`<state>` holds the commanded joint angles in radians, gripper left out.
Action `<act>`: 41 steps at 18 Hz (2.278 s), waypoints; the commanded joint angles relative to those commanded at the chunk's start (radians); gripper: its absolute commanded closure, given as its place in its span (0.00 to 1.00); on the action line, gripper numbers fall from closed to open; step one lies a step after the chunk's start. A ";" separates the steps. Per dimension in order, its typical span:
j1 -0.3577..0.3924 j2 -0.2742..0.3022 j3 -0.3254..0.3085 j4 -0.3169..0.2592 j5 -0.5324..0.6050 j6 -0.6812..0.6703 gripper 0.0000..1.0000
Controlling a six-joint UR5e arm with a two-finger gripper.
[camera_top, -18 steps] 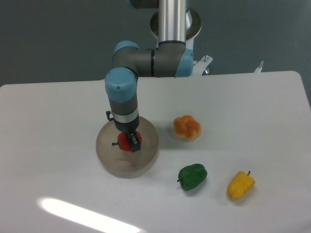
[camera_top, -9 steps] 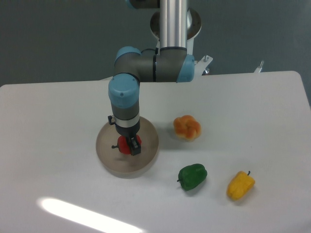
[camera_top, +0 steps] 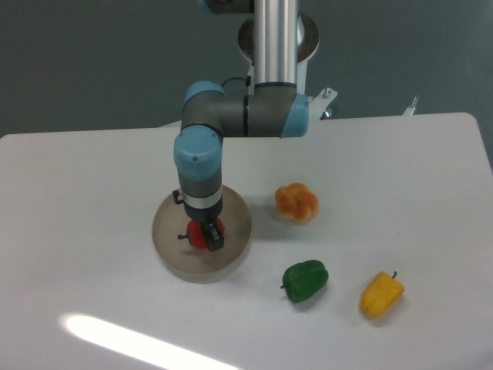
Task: Place the red pepper on the plate
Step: 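Hold the red pepper on the plate surface, then open the gripper and raise it away from the red pepper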
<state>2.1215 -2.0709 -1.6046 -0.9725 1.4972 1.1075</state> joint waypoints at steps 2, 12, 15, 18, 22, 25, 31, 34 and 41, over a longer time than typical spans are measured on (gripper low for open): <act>0.000 -0.002 -0.003 0.000 0.000 -0.002 0.52; -0.003 0.009 -0.024 -0.002 0.000 -0.003 0.51; -0.003 0.011 -0.032 -0.002 0.002 -0.008 0.51; -0.005 0.012 -0.038 -0.002 0.002 -0.009 0.51; -0.005 0.011 -0.040 -0.002 0.000 -0.005 0.49; -0.005 0.014 -0.038 -0.002 0.000 -0.003 0.18; -0.002 0.028 -0.040 -0.003 0.000 0.000 0.00; 0.005 0.049 -0.038 -0.005 -0.002 0.002 0.00; 0.107 0.113 -0.026 -0.031 0.011 0.129 0.00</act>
<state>2.2287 -1.9574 -1.6307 -1.0031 1.5079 1.2361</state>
